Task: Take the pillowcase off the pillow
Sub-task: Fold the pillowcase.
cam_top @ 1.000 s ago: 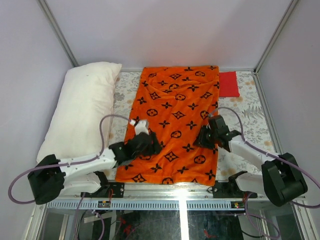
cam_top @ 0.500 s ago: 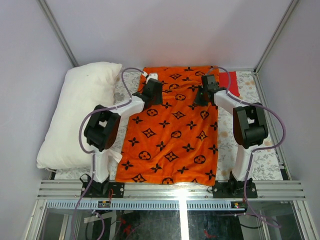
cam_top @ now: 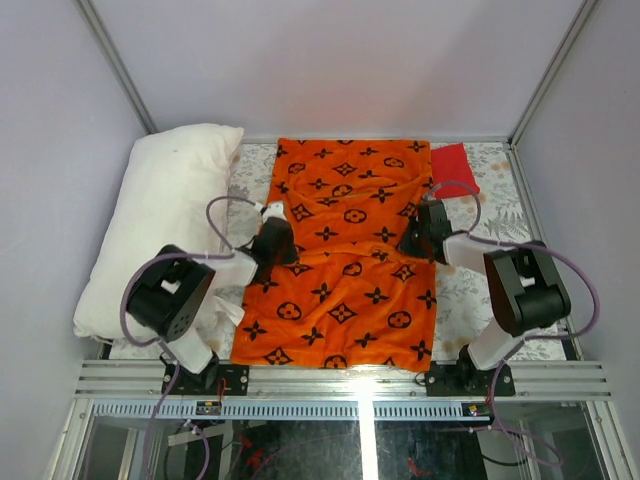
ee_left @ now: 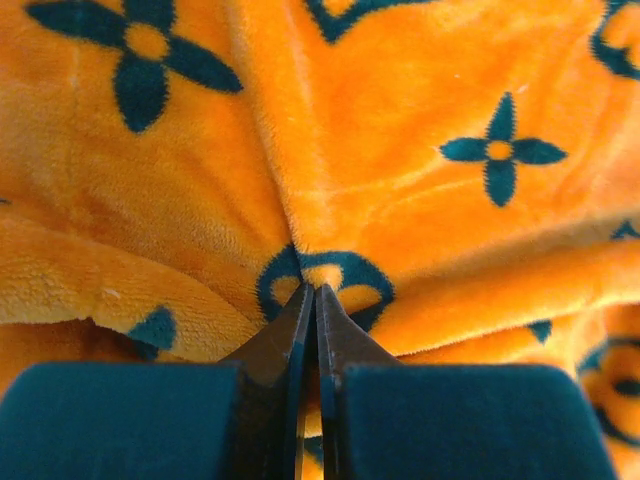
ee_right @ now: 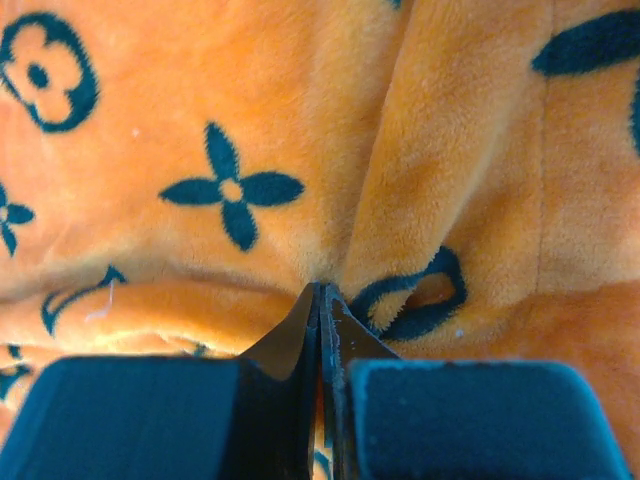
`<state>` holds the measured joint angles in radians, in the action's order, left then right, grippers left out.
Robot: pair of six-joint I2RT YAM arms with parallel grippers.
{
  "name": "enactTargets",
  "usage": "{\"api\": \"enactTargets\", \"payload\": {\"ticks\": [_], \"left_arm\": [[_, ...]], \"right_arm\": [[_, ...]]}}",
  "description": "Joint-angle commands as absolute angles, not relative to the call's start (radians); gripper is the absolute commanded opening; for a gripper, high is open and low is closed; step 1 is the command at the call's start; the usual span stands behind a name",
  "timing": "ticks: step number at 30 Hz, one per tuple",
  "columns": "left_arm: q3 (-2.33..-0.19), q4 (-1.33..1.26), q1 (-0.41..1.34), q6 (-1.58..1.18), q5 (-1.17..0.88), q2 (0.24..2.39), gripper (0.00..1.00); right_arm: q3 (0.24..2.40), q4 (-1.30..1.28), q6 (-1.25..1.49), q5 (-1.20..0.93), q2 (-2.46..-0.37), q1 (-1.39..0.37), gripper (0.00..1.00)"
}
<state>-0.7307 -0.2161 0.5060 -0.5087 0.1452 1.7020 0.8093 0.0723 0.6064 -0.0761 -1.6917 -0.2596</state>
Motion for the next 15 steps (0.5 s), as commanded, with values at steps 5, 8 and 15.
{"api": "enactTargets", "payload": {"ticks": [5, 8, 15], "left_arm": [[-0.602, 0.051, 0.734, -0.745, 0.188, 1.511, 0.0], [-0.771, 0.159, 0.729, -0.653, 0.248, 1.429, 0.22], [-1.228, 0.249, 0.339, -0.473, 0.012, 1.573, 0.82]], "right_arm": [[0.611, -0.075, 0.7, -0.15, -1.527, -0.401, 0.03], [0.813, -0.169, 0.663, -0.122, -1.493, -0.401, 0.19], [1.4, -0.228, 0.599, -0.209, -1.674, -0.178, 0.53]]}}
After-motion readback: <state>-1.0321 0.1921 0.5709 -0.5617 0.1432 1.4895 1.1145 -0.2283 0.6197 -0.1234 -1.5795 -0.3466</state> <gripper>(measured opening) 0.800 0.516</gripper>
